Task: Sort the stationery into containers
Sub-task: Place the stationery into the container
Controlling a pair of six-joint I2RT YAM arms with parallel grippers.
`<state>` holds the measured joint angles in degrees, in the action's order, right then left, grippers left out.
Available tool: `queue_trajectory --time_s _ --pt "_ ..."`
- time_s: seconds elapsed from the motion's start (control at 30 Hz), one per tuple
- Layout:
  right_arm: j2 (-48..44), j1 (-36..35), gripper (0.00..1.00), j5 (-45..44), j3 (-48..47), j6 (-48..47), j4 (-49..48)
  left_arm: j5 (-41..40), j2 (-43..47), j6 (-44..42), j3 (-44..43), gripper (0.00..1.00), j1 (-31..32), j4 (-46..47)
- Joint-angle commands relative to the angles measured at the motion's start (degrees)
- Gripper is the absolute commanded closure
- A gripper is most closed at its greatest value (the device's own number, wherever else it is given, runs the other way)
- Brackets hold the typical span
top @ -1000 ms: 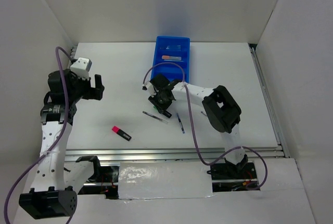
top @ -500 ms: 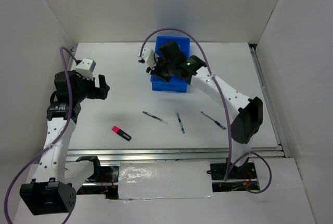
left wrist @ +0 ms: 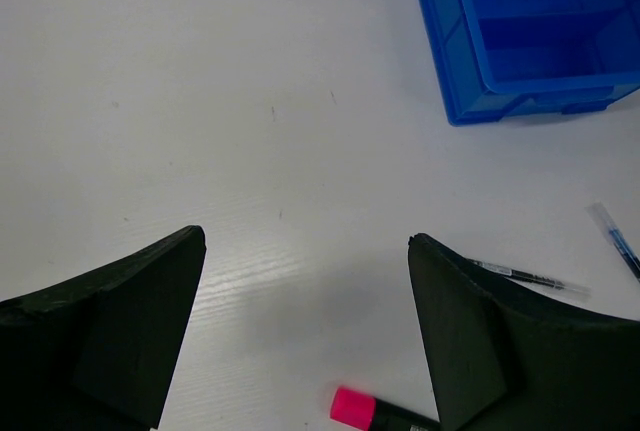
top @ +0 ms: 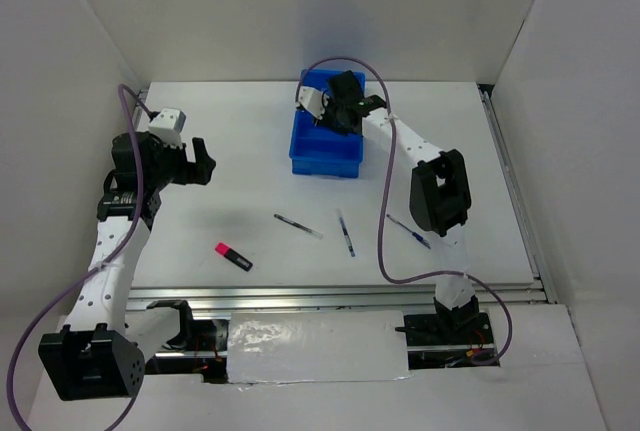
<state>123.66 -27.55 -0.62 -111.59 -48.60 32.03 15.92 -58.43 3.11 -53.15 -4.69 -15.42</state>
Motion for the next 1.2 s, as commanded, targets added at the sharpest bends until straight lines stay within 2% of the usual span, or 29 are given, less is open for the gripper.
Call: queue_trajectory --time_s 0.0,0.13,0.2,0.37,0.5,0.6,0.7,0.73,0.77,0.8,0.87,0.9,1.03,1.17 --pt "0.08 -0.58 0.85 0.36 -3.37 -4.75 -6.62 0.25 -0.10 -1.18 -2.58 0.05 -0.14 1.18" --pt "2.20 -0.49 0.84 0.36 -1.71 -8.08 -9.26 2.44 0.95 -2.41 -1.70 0.05 -0.06 0.04" --pt "3.08 -0.57 0.84 0.27 -0.30 -9.05 -12.15 6.12 1.74 -6.36 -1.00 0.06 -0.15 -1.10" --pt "6.76 -0.49 0.82 0.36 -3.54 -9.50 -10.51 11.50 4.03 -11.55 1.11 0.07 0.03 -5.40" --pt "7.13 -0.84 0.74 2.29 -1.54 -11.51 -11.64 10.10 5.43 -12.78 1.99 0.07 0.03 -7.16" --pt "7.13 -1.19 0.64 2.64 -1.08 -11.96 -11.91 10.18 6.40 -15.58 2.08 0.06 0.03 -9.61" --pt "6.43 -1.28 0.55 3.52 -1.70 -11.34 -10.94 15.00 6.84 -25.05 1.47 0.07 -0.15 -14.00" --pt "5.99 -1.45 0.50 4.13 -1.53 -11.17 -10.76 18.67 6.58 -33.18 1.03 0.08 -0.06 -18.81" --pt "4.94 -1.54 0.48 4.49 -1.18 -11.17 -10.41 20.27 6.41 -37.00 0.77 0.09 -0.14 -21.47" --pt "4.41 -1.63 0.43 4.84 -1.09 -10.99 -10.41 22.64 5.53 -46.09 0.07 0.10 -0.15 -27.06" --pt "3.09 -1.72 0.38 5.02 -0.65 -10.73 -9.97 24.06 4.39 -54.76 -0.38 0.12 -0.06 -32.37" --pt "2.65 -1.72 0.35 5.02 -0.65 -10.21 -9.71 24.24 2.99 -61.84 -0.55 0.12 -0.06 -34.39" --pt "-1.29 -1.72 0.35 4.14 -0.73 -6.87 -8.39 23.72 -2.02 -81.01 -1.87 0.16 0.47 -45.64" --pt "-8.15 -0.84 0.35 5.28 -0.12 1.99 -6.02 20.22 -7.39 -91.60 -1.88 0.23 2.48 -51.28"
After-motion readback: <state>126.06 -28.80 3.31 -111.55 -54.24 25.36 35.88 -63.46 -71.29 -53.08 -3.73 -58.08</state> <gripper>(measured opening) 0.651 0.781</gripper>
